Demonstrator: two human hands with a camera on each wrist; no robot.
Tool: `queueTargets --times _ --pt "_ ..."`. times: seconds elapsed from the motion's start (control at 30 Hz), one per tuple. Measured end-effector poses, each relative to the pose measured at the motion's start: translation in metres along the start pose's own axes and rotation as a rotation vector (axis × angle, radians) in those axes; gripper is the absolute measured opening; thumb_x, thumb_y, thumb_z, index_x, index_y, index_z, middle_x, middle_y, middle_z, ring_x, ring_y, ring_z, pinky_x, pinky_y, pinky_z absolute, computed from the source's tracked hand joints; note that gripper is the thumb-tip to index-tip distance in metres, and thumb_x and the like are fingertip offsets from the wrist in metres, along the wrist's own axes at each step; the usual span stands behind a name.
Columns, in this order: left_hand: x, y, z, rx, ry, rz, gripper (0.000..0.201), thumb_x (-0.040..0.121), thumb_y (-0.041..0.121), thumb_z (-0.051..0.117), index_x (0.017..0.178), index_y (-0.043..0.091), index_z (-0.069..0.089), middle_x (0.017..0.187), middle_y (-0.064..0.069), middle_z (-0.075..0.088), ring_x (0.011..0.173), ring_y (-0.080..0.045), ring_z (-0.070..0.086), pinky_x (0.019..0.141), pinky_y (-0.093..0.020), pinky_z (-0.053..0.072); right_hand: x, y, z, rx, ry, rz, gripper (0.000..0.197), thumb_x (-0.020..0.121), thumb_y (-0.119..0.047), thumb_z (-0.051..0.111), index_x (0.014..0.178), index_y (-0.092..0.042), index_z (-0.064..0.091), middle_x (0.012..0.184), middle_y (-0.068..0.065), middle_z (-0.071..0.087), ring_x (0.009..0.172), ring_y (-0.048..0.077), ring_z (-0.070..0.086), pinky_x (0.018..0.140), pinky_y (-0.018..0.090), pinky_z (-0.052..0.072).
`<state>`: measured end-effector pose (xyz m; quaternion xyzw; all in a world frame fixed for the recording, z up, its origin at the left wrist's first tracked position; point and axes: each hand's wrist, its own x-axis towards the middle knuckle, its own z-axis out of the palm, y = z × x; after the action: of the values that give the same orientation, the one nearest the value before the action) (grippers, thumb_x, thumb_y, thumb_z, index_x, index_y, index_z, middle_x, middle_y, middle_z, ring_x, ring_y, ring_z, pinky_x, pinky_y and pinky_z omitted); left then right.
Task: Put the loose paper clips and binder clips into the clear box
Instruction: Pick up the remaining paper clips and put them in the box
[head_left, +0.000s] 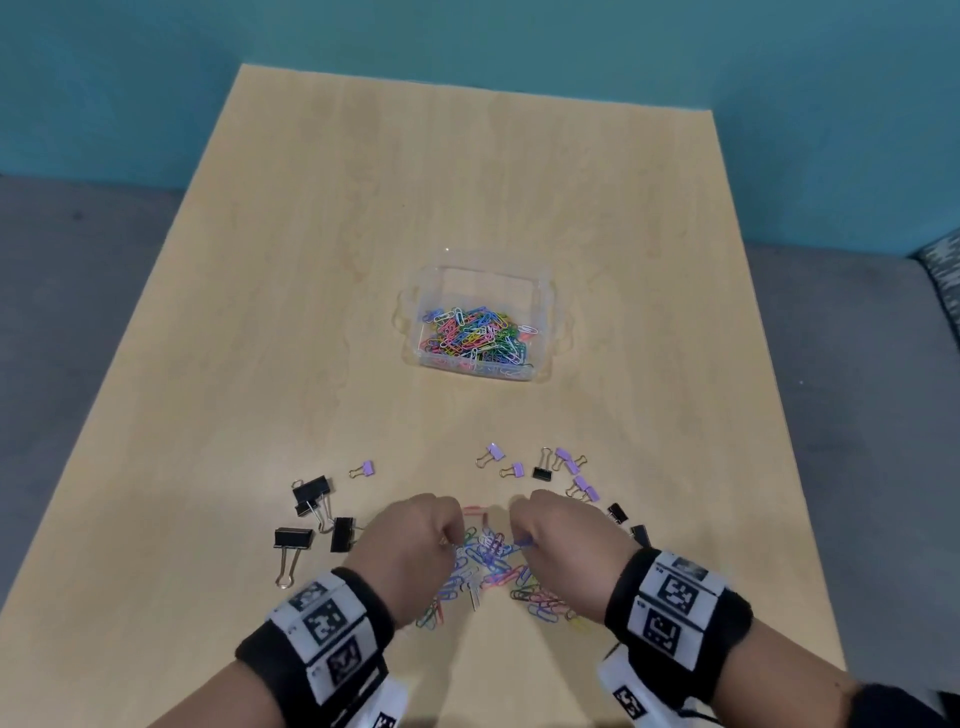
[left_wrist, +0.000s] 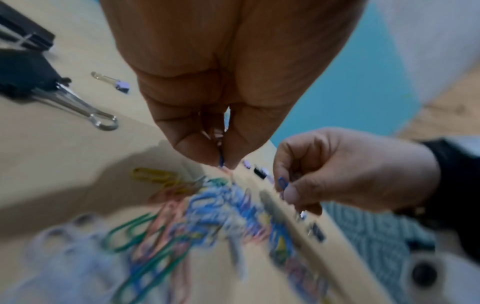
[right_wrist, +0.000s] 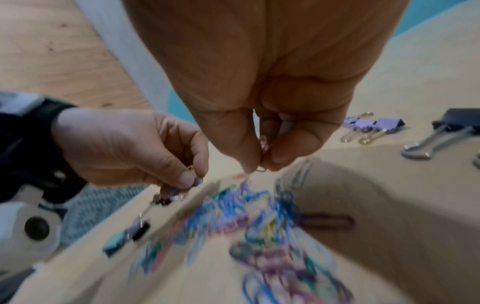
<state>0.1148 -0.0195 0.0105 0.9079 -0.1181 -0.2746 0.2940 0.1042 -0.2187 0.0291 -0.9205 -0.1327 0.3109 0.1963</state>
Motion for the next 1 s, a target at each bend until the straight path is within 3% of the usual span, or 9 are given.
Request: queueTargets --times 0.13,0.2,0.4,0.5,0.6,0.73,0.87,0.93,1.0 --pt "0.026 0.011 -0.041 -0.321 0.052 -0.041 0.019 0.069 0.008 0.066 0.063 0.026 0.060 0.052 0.016 0.057 0.048 -0.001 0.049 0.053 -0.020 0.039 0.018 0.000 -0.051 0.160 0.122 0.012 0.018 0.077 -0.004 0.051 0.077 -0.022 0.055 0.081 0.001 0.059 0.075 0.023 0.055 0.066 0.033 0.043" --pt "0.051 0.020 -0.067 -0.401 0.128 -0.029 0.013 0.066 0.012 0.067 0.065 0.024 0.062 0.050 0.011 0.057 0.048 -0.011 0.051 0.052 -0.025 0.041 0.037 0.002 -0.081 0.176 0.262 0.044 0.016 0.078 -0.005 0.053 0.074 -0.020 0.057 0.077 0.001 0.062 0.072 0.023 0.056 0.064 0.033 0.044" --pt "0.123 0.047 -0.117 -0.369 0.390 -0.015 0.019 0.070 0.004 0.067 0.070 0.023 0.063 0.063 0.004 0.060 0.064 -0.024 0.062 0.068 -0.042 0.055 0.106 0.002 -0.135 0.246 0.393 0.147 0.012 0.080 -0.012 0.061 0.088 -0.019 0.063 0.085 -0.002 0.062 0.079 0.022 0.059 0.064 0.026 0.042" --pt "0.123 0.041 -0.116 -0.309 0.380 -0.021 0.018 0.079 0.014 0.066 0.094 0.023 0.067 0.089 0.003 0.066 0.081 -0.019 0.063 0.082 -0.038 0.052 0.103 0.005 -0.135 0.206 0.393 0.171 0.030 0.084 -0.023 0.063 0.114 -0.018 0.061 0.109 0.003 0.061 0.097 0.023 0.058 0.081 0.030 0.045" --pt "0.085 0.027 -0.108 -0.224 0.415 -0.004 0.018 0.083 0.018 0.064 0.101 0.021 0.067 0.093 0.002 0.065 0.081 -0.015 0.060 0.081 -0.031 0.048 0.064 0.012 -0.114 0.181 0.473 0.103 0.023 0.085 -0.019 0.056 0.107 -0.015 0.063 0.104 0.009 0.063 0.092 0.027 0.060 0.082 0.037 0.047" --pt "-0.001 0.003 -0.064 -0.031 0.178 0.023 0.011 0.082 0.029 0.056 0.073 0.023 0.059 0.073 0.005 0.058 0.066 -0.017 0.055 0.069 -0.035 0.048 -0.010 0.026 -0.048 0.087 0.148 0.068 0.009 0.085 -0.017 0.049 0.079 -0.016 0.055 0.079 0.003 0.062 0.073 0.025 0.055 0.069 0.040 0.046" --pt "-0.069 -0.011 -0.008 0.174 -0.227 -0.017 0.026 0.085 0.034 0.046 0.064 0.021 0.037 0.072 0.005 0.052 0.070 -0.015 0.050 0.068 -0.033 0.041 -0.063 0.026 0.013 -0.115 -0.263 0.024 0.010 0.087 -0.023 0.038 0.085 -0.021 0.047 0.094 0.006 0.058 0.081 0.024 0.050 0.072 0.035 0.040" --pt "-0.077 -0.015 0.013 0.123 -0.285 -0.004 0.022 0.082 0.035 0.046 0.065 0.023 0.038 0.078 0.008 0.051 0.074 -0.012 0.050 0.070 -0.031 0.042 -0.067 0.019 0.032 -0.243 -0.281 -0.019 0.017 0.085 -0.017 0.038 0.095 -0.017 0.052 0.104 0.008 0.056 0.095 0.029 0.051 0.078 0.037 0.042" --pt "-0.068 -0.015 0.026 0.081 -0.209 0.050 0.015 0.082 0.032 0.047 0.070 0.024 0.045 0.082 0.010 0.048 0.077 -0.012 0.050 0.072 -0.030 0.041 -0.057 0.010 0.041 -0.306 -0.191 -0.079 0.021 0.078 -0.014 0.046 0.096 -0.017 0.057 0.101 0.006 0.059 0.095 0.029 0.053 0.076 0.038 0.048"
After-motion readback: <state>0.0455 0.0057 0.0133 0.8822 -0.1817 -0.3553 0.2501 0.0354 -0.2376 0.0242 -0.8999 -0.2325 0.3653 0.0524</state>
